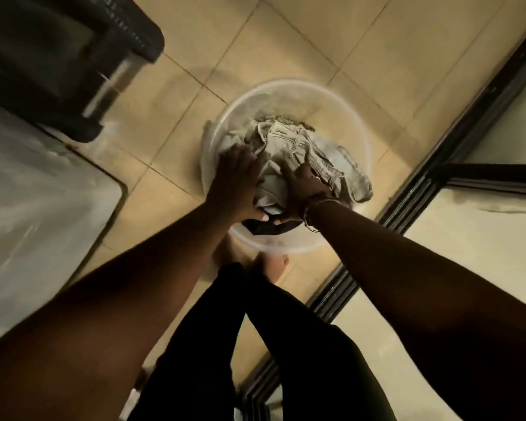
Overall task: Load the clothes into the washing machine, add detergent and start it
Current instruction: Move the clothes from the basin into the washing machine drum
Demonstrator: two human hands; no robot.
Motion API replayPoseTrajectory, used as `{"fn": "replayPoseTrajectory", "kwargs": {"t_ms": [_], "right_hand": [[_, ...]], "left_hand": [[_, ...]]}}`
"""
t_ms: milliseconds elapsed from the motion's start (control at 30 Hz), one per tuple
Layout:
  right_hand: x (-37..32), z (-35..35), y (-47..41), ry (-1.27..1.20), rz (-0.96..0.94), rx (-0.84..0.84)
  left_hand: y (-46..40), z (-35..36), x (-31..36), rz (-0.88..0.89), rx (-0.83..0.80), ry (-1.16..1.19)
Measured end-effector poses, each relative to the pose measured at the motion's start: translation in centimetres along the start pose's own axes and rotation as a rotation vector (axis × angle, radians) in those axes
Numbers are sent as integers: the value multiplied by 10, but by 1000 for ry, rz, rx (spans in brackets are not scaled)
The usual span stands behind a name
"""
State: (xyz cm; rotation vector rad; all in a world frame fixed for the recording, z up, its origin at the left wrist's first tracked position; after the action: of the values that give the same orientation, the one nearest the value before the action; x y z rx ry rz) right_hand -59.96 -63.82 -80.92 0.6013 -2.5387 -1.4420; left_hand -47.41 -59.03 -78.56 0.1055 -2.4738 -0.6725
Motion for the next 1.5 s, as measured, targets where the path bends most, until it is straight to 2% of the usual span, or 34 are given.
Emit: {"fn": "replayPoseTrajectory", "kwargs": {"t_ms": [133,233,300,400,467,633,833,933,1033,1233,1300,1400,1500], "right_hand": [[-13,15,-27,187,-118,-32],[-16,0,-10,273,-219,-35],[-11,-12,13,316,-220,-40],[-10,-55,50,349,-224,-28],[-13,-110,102,337,-226,-9],[-11,-135,141,223,-208,-26],[-19,-230,269,173,-242,159],[-19,-250,332,78,-279,255],[-19,-269,388,-87,-291,338],[2,-299,483,-821,-508,397],[17,-313,508,-988,-559,451],[31,-322,543,-984,-593,601],[33,-315,553,-970,-643,630]], "left_hand": [[-21,27,-12,-61,-7,-31],[-21,12,-5,-103,-8,11],[-12,-6,7,-109,6,66],[0,-59,39,-71,38,109],[24,-125,76,-22,67,112],[50,-154,100,32,32,237],[121,-255,174,143,53,393],[152,-285,203,194,118,512],[178,-316,226,166,166,646],[231,-392,267,200,309,858],[249,-425,282,232,378,914],[279,-467,304,263,460,1007],[308,-517,326,341,562,1046]]}}
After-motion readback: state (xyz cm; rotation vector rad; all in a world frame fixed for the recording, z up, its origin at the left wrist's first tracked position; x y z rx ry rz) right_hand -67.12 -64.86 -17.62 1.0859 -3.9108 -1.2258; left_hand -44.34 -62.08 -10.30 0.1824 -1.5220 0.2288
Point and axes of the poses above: each hand's wrist, its own y-axis away from the middle knuckle, its own z-axis out of the palm, x = y × z, the point moved 10 cm from there along -y, towards the middle knuckle, and after that the axes turned 11 degrees about y, right-handed, at the moved point
